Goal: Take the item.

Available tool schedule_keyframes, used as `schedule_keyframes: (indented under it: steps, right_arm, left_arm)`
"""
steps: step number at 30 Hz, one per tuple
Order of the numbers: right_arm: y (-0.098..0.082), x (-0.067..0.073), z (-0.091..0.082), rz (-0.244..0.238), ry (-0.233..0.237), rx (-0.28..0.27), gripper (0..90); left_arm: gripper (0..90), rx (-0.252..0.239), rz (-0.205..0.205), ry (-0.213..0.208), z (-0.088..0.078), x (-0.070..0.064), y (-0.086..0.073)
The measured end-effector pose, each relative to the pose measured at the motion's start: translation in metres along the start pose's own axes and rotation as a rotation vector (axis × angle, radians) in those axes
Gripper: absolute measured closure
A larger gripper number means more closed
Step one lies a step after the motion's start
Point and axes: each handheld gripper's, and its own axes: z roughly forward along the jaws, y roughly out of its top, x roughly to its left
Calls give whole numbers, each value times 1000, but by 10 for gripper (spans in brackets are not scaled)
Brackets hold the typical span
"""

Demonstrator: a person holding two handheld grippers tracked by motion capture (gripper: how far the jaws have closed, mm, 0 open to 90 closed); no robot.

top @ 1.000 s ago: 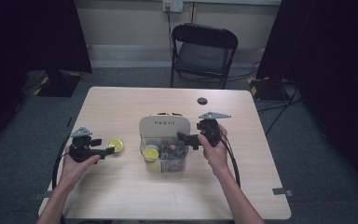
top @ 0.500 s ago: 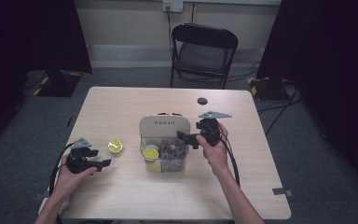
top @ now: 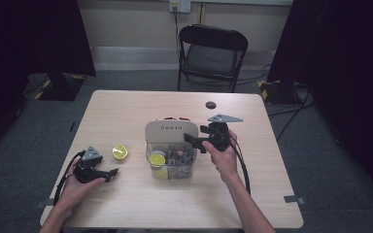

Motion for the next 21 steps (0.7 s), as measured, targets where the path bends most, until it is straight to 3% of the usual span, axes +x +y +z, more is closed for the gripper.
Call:
schedule_keyframes:
  steps: [21]
  right_arm:
    - [11, 16, -6, -30, 80, -42, 297]
  left_arm:
    - [128, -7, -4, 5, 1, 0, 0]
